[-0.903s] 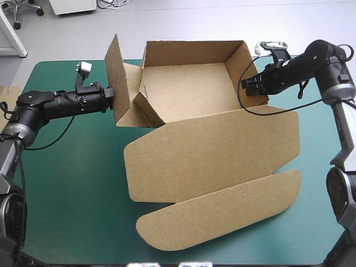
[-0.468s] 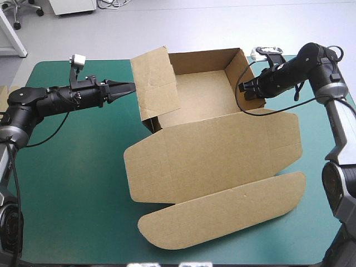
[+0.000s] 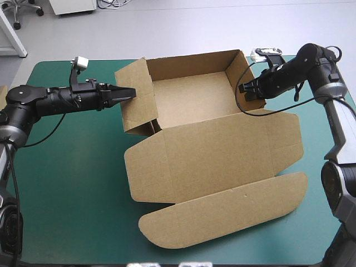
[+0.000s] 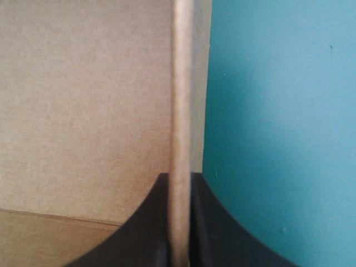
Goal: Fold the box
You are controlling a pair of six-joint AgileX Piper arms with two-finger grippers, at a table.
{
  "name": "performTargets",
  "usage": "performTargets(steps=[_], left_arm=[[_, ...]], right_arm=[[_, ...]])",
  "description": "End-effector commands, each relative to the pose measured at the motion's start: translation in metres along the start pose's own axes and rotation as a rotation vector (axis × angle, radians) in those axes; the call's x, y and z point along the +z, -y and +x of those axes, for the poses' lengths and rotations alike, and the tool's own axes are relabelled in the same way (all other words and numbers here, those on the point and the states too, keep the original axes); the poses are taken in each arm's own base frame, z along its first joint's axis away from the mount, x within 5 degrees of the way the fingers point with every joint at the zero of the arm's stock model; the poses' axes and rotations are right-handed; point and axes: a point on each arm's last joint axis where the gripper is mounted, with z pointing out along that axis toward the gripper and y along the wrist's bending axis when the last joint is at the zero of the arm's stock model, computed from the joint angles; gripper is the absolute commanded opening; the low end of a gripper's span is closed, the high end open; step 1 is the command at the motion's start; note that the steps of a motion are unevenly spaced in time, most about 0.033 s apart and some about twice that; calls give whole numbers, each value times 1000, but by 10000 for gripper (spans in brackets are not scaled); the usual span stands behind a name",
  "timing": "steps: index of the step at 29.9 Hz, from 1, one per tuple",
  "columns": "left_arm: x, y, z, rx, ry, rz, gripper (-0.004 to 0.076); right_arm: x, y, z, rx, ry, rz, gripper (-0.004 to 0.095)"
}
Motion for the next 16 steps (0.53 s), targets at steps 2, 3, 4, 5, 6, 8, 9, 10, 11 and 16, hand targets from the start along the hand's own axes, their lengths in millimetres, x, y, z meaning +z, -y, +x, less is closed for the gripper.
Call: performTargets(steps=[2, 3, 4, 5, 6, 8, 9, 10, 11, 16], left_arm=[[-7, 27, -9, 30, 50, 69, 274], [-7, 27, -9, 30, 52, 71, 274], [-8, 28, -11, 29, 66, 75, 273], [-10, 30, -13, 42, 87, 75, 271], [-13, 30, -17, 55, 117, 66, 262], [-23, 35, -31, 113, 211, 30, 222], [-30, 38, -40, 149, 262, 2, 190], [-38, 41, -49, 175, 311, -28, 150], [-46, 43, -58, 204, 349, -66, 113], [-89, 47, -91, 410, 458, -404, -10]], right_arm=[[-30, -19, -8, -9, 118, -47, 2], [-30, -19, -8, -9, 118, -47, 2], [-30, -19, -8, -9, 118, -47, 2], [-30, -19, -8, -9, 118, -47, 2], [-30, -19, -8, -9, 116, -48, 1], [-30, -19, -7, -9, 114, -48, 1], [-30, -19, -7, -9, 114, -48, 1], [-30, -19, -7, -9, 112, -49, 2], [-30, -19, -7, -9, 112, -49, 1], [-30, -20, -7, -8, 114, -53, 1]])
